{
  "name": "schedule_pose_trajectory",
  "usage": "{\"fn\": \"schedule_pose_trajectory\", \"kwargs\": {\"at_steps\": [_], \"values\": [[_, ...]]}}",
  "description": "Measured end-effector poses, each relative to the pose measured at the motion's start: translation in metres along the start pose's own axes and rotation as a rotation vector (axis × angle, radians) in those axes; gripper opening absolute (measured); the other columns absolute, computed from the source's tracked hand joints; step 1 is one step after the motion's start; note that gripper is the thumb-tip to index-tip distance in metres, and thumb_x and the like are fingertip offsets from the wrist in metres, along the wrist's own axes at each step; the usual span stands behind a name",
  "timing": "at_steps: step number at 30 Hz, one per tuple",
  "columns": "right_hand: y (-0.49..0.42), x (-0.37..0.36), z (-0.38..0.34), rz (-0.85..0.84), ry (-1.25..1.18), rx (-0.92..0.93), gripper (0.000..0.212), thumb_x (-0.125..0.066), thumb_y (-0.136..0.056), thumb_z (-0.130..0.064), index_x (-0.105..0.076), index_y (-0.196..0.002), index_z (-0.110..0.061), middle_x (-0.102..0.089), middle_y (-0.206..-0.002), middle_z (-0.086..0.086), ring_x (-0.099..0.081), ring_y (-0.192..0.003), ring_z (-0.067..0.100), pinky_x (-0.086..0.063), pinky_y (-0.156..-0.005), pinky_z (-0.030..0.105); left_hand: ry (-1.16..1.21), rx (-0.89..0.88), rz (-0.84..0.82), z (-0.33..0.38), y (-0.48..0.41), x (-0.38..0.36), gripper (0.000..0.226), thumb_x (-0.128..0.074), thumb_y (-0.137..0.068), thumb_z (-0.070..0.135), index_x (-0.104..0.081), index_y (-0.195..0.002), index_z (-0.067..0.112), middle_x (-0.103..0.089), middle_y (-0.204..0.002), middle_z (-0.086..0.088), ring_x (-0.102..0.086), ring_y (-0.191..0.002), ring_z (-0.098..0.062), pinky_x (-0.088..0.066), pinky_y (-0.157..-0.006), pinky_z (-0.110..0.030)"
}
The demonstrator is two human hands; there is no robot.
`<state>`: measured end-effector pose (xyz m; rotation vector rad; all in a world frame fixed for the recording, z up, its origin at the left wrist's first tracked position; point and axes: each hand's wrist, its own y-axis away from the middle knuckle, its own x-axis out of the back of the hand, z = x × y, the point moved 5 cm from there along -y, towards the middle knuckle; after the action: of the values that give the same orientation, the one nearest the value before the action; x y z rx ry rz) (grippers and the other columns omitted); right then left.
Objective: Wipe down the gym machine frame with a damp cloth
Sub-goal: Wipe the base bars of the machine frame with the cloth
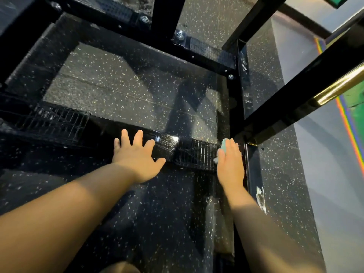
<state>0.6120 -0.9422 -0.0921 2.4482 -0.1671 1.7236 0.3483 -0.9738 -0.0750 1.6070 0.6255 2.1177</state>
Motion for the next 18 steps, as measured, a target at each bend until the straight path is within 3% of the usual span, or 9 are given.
{"fn": "schedule_pose_trajectory", "kwargs": {"at_steps": [4, 6, 8, 11, 14, 16, 18], "values": [[0.040, -0.017, -0.041, 0.023, -0.041, 0.138, 0.049, -0.039, -0.102, -0.024, -0.031, -0.149, -0.010, -0.023, -0.157, 0.005, -0.014, -0.147, 0.019, -0.002, -0.119, 0.029, -0.001, -0.024, 0.053, -0.003, 0.001, 0.011, 0.058, -0.026, -0.095, 0.056, -0.017, -0.148, 0.034, -0.003, -0.158, -0.001, 0.004, -0.143, -0.035, -0.006, -0.117, -0.046], [0.033, -0.029, -0.076, 0.003, -0.050, 0.197, 0.045, -0.044, -0.100, -0.020, -0.041, -0.143, -0.006, -0.035, -0.152, 0.010, -0.026, -0.144, 0.026, -0.012, -0.118, 0.032, 0.061, -0.031, 0.156, -0.010, -0.001, 0.019, 0.050, -0.030, -0.097, 0.047, -0.030, -0.144, 0.033, -0.020, -0.154, 0.002, -0.015, -0.139, -0.030, -0.018, -0.114, -0.040], [0.025, -0.048, -0.125, -0.001, -0.087, 0.370, 0.040, -0.049, -0.096, -0.020, -0.054, -0.131, -0.002, -0.051, -0.138, 0.015, -0.044, -0.132, 0.032, -0.029, -0.112, 0.039, 0.182, -0.034, 0.306, -0.026, -0.007, 0.027, 0.043, -0.035, -0.096, 0.035, -0.045, -0.137, 0.027, -0.044, -0.142, -0.002, -0.038, -0.126, -0.030, -0.032, -0.107, -0.037], [0.036, -0.086, -0.218, -0.144, -0.176, 0.648, 0.034, -0.047, -0.095, -0.019, -0.058, -0.124, -0.004, -0.055, -0.127, 0.014, -0.044, -0.121, 0.031, -0.035, -0.107, 0.042, 0.274, 0.029, 0.533, -0.060, -0.007, 0.038, 0.039, -0.037, -0.087, 0.026, -0.062, -0.116, 0.017, -0.062, -0.114, -0.014, -0.053, -0.106, -0.037, -0.043, -0.094, -0.046], [0.047, -0.100, -0.269, -0.275, -0.176, 0.772, 0.042, -0.050, -0.096, -0.018, -0.047, -0.137, -0.009, -0.044, -0.141, 0.010, -0.034, -0.133, 0.028, -0.022, -0.111, 0.033, 0.215, 0.135, 0.643, -0.103, 0.000, 0.045, 0.049, -0.033, -0.087, 0.030, -0.061, -0.117, 0.004, -0.055, -0.124, -0.022, -0.048, -0.115, -0.042, -0.037, -0.101, -0.050], [0.043, -0.094, -0.250, -0.253, -0.135, 0.860, 0.045, -0.056, -0.088, -0.008, -0.050, -0.132, -0.003, -0.049, -0.136, 0.016, -0.042, -0.129, 0.036, -0.028, -0.109, 0.037, 0.214, 0.228, 0.461, -0.130, 0.002, 0.044, 0.045, -0.036, -0.096, 0.027, -0.050, -0.134, 0.008, -0.037, -0.146, -0.016, -0.033, -0.132, -0.037, -0.025, -0.111, -0.045], [0.028, -0.075, -0.197, -0.153, -0.121, 0.735, 0.041, -0.055, -0.084, -0.005, -0.057, -0.125, -0.001, -0.056, -0.128, 0.018, -0.051, -0.120, 0.040, -0.035, -0.107, 0.040, 0.167, 0.200, 0.277, -0.146, 0.005, 0.039, 0.049, -0.039, -0.098, 0.029, -0.033, -0.146, 0.018, -0.019, -0.156, -0.006, -0.020, -0.141, -0.029, -0.020, -0.115, -0.041]]}}
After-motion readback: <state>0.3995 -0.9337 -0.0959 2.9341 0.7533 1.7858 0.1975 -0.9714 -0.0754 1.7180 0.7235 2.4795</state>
